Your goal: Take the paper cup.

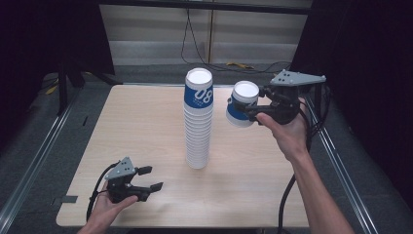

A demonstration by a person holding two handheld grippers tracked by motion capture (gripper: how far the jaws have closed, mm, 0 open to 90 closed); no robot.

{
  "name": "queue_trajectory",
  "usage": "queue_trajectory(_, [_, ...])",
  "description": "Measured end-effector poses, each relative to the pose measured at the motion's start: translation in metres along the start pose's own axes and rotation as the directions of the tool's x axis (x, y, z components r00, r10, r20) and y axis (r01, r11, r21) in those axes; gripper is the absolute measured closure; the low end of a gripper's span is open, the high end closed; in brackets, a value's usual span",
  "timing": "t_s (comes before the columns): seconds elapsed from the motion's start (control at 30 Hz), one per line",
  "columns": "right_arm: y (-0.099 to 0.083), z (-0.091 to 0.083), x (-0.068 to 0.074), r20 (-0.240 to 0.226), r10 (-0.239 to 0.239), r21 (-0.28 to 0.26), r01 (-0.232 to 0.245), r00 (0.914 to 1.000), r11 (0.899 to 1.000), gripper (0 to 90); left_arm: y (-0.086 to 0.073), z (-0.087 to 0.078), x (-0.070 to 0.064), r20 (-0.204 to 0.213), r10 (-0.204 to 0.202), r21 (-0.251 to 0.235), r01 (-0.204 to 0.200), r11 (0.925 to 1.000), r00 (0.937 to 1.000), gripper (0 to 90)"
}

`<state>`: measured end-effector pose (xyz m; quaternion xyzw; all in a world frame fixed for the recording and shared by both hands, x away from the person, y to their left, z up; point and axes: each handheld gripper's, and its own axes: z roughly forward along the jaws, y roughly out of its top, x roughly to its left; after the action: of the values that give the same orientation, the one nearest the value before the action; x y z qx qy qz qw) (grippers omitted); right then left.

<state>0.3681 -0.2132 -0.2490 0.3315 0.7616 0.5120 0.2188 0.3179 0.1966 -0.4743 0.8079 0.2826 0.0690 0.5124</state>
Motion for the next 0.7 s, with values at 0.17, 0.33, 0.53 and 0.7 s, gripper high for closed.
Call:
queue_trajectory(0.17, [-0.015,0.004,0.007,-0.032,0.003,0.009,-0.002,0.9995,1.000,27.2,0.004,0.004,-0.002,0.038,-0.015,0.003,0.015,0.9999,0.9992,26.5])
queue_trajectory(0.33, [-0.033,0.012,0.015,-0.065,-0.001,0.033,0.003,0.9979,0.999,27.2,0.013,0.010,-0.009,0.072,0.000,-0.007,0.001,1.0000,0.9974,23.8])
queue_trajectory(0.53, [-0.055,0.017,0.024,-0.108,0.007,0.058,-0.001,0.9941,0.998,27.3,0.021,0.018,-0.017,0.131,0.018,-0.011,-0.017,0.9998,0.9913,18.9])
queue_trajectory(0.7, [-0.073,0.020,0.031,-0.141,0.021,0.073,-0.010,0.9897,0.997,27.3,0.030,0.021,-0.021,0.156,0.037,-0.032,-0.032,0.9990,0.9871,17.2])
